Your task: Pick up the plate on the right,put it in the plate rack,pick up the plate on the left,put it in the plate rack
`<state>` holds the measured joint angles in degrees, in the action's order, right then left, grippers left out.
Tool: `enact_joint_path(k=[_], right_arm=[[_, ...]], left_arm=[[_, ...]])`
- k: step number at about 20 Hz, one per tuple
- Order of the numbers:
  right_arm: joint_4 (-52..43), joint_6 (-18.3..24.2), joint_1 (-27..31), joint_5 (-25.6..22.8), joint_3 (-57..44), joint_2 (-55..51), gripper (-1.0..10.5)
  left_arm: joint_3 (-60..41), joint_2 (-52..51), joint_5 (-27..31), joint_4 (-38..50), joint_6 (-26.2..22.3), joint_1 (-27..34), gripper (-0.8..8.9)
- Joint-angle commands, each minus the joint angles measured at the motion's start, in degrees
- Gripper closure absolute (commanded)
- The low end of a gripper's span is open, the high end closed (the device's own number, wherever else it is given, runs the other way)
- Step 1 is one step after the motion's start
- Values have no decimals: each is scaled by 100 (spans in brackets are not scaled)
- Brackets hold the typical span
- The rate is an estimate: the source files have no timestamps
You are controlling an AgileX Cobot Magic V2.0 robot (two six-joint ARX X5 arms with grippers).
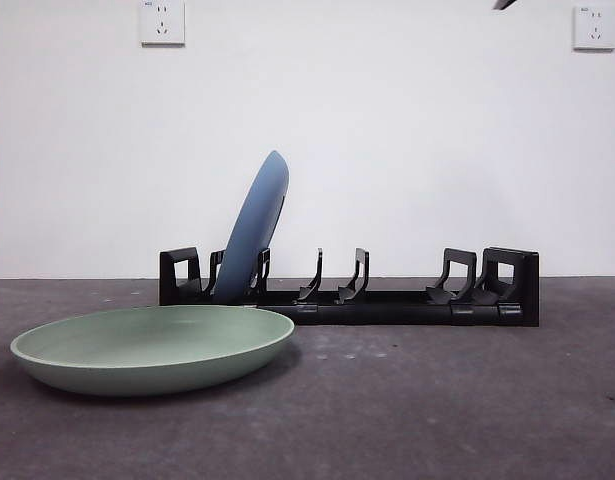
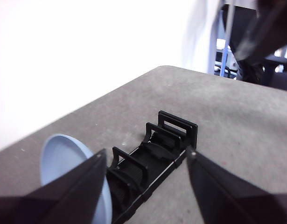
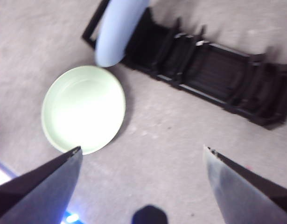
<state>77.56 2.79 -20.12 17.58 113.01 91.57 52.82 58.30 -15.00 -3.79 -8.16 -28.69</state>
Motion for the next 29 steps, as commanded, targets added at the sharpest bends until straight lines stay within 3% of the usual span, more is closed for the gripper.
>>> enact_joint_path(k=[1,6,9,12,20,29], right_arm=[[-44,-28,-245,20,-48,282,507],[-273,-142,-1003,-26,-50,1132,509],[-291,-179,-1305,-144,-52,1784,509],[-474,-348,-1543,-286,-52,2450,510],[-887,-566,-1867,-404,-55,3351,510],[-1132,-629,-1926,-979,-57,3794,510]], left_arm=[[-9,-599,4,-739,-892,-13,491],[-9,-1471,509,-2306,-2092,-15,490],[-9,-1628,782,-2944,-2505,-15,487],[-9,-1641,1023,-3453,-2964,-15,397],[-9,-1620,1266,-3593,-3145,-15,397],[-9,-1617,1272,-3591,-3145,-15,397]])
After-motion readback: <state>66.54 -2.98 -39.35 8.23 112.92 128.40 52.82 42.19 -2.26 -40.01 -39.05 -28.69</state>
